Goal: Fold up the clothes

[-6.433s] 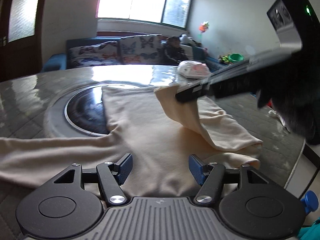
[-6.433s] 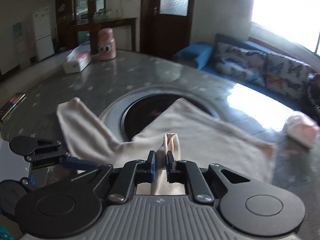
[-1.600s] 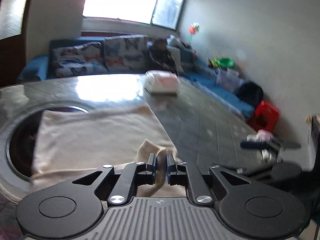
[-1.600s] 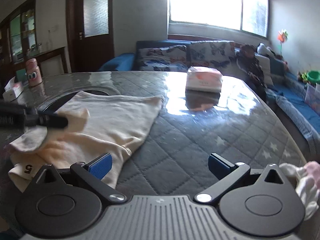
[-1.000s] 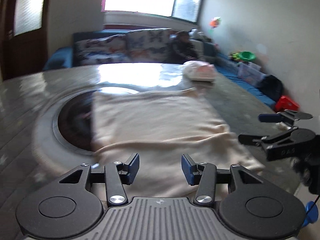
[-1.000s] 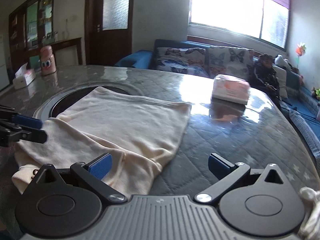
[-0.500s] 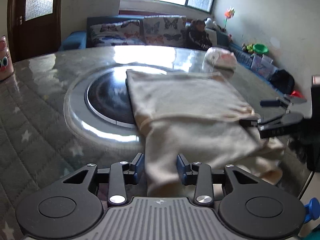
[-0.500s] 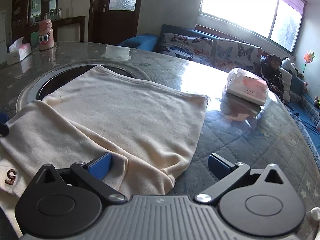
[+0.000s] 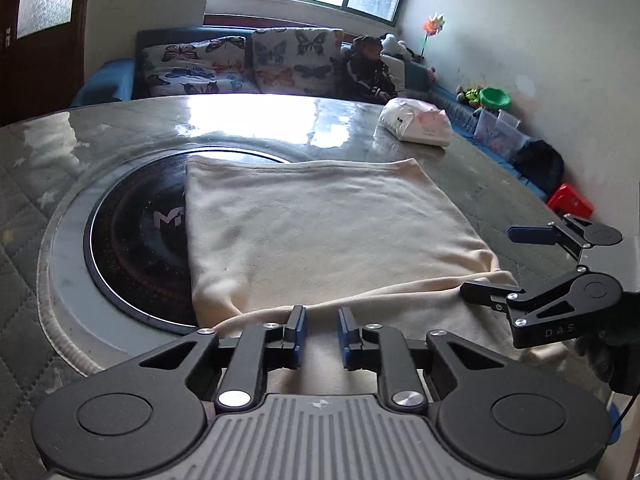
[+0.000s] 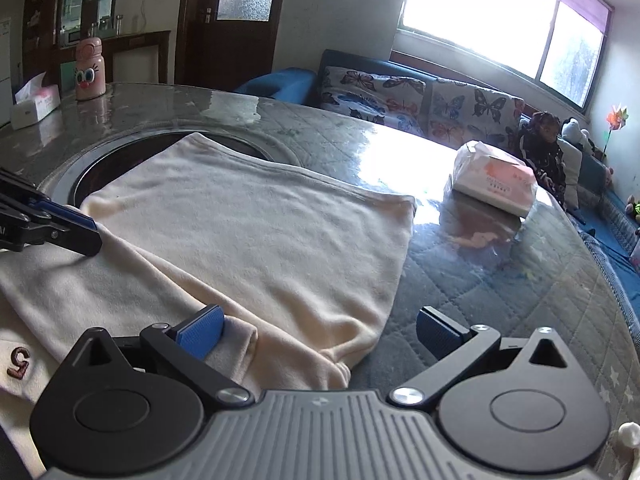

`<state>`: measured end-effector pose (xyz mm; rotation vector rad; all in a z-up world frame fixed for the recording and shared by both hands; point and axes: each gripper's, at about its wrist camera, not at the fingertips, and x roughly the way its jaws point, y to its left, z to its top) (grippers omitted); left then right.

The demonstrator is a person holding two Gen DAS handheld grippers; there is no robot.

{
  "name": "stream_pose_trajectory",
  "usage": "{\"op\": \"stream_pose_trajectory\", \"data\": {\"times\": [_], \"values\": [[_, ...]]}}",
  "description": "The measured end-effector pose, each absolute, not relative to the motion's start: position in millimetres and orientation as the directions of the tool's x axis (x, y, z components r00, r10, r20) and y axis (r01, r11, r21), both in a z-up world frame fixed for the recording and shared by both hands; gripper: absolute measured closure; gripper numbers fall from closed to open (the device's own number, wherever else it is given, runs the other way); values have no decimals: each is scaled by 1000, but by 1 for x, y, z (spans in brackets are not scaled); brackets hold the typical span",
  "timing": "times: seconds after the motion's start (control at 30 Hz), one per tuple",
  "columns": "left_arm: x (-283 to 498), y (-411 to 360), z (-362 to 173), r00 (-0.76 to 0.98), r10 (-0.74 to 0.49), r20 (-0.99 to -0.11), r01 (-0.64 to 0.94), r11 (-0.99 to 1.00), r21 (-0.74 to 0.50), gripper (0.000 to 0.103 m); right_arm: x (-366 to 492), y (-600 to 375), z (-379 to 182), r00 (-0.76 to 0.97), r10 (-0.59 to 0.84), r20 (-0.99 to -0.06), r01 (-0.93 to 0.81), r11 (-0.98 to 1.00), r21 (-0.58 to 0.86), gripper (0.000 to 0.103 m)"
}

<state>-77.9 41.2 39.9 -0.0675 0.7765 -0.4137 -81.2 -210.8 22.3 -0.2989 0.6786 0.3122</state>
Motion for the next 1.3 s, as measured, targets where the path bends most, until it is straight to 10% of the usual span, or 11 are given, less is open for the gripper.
{"op": "stream_pose_trajectory", "data": {"times": [0.8,1.3], "values": [[-151,30,37,642,-367,-673,449,892,-57,81,-145,-225,22,760,171,-627,-401,883,-245,0],[-222,18,43,655,-401,-640,647,735,202,49,-196,-233,36,732,252,-633,-539,783,-311,0]]}}
